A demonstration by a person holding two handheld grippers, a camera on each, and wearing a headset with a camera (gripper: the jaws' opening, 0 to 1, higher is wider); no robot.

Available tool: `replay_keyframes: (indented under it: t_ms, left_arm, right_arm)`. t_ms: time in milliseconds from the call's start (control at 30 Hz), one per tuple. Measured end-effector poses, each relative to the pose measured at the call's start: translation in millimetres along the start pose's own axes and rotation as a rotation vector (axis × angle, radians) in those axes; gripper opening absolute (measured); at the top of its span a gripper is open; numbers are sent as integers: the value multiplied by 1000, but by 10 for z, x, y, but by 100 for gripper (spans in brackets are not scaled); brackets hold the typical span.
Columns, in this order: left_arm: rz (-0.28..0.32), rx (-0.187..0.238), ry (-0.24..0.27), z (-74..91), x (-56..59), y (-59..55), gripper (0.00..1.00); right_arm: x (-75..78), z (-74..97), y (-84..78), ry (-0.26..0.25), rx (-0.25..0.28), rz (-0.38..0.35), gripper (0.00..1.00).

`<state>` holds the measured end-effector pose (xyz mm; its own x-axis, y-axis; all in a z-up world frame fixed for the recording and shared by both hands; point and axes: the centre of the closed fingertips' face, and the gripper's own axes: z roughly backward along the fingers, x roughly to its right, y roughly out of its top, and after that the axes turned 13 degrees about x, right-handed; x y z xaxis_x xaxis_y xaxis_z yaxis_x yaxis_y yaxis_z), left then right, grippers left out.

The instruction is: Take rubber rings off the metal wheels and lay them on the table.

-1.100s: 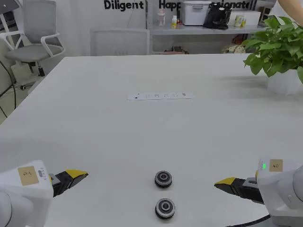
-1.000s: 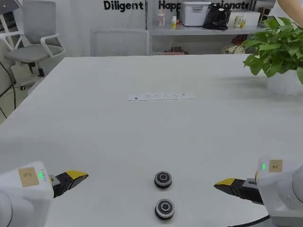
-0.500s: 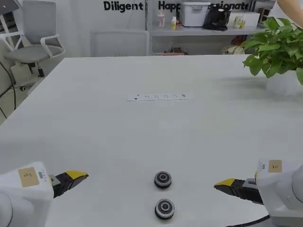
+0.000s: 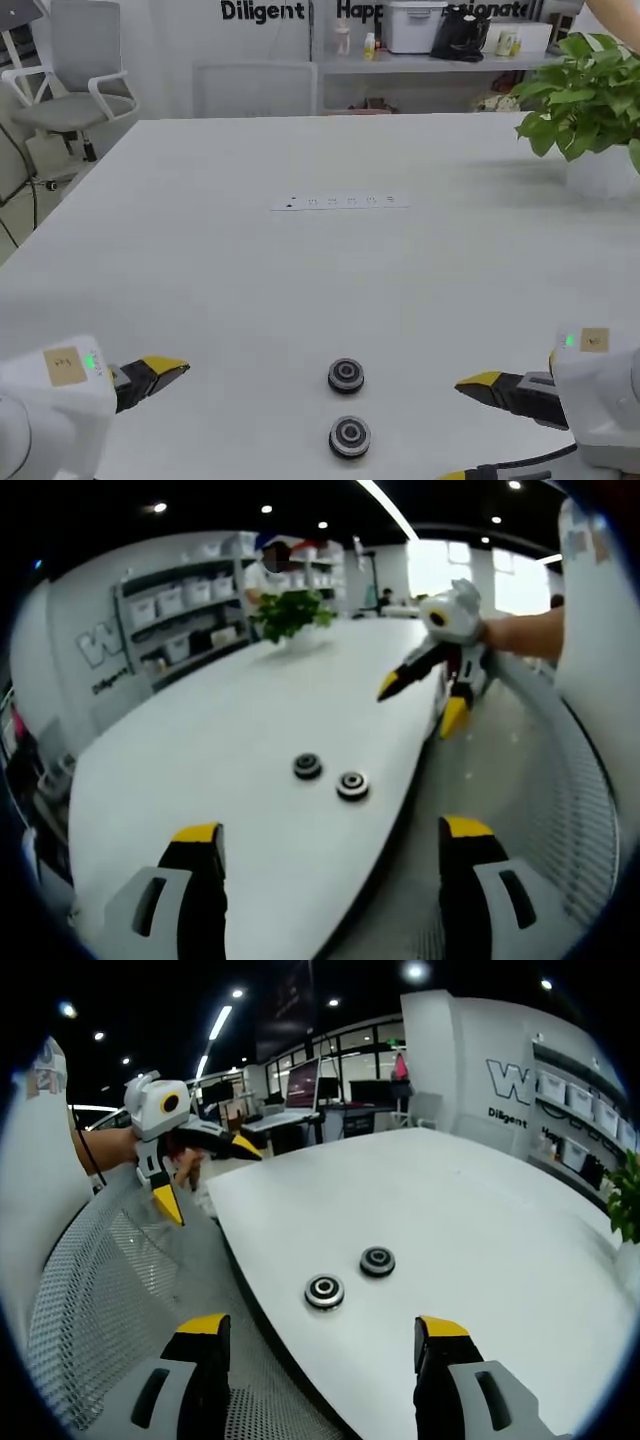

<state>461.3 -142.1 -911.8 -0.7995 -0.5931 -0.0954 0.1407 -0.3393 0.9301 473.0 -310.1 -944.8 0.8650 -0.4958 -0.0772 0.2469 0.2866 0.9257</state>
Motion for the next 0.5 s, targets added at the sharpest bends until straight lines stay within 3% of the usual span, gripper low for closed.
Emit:
replay_keyframes:
  t_ms: [167, 267, 333, 500]
  left_arm:
    - [25, 14, 3, -2, 12, 21, 89]
    - [44, 31, 3, -10, 21, 46, 89]
    - [44, 42, 9, -7, -23, 76, 92]
    - [55, 54, -9, -18, -3, 121, 91]
  right_arm:
    - [5, 0, 33, 3, 10, 12, 75]
    - [33, 12, 112, -2, 33, 69, 71]
    - [41, 15, 118, -9, 30, 71, 72]
    - [52, 10, 161, -2, 53, 65, 74]
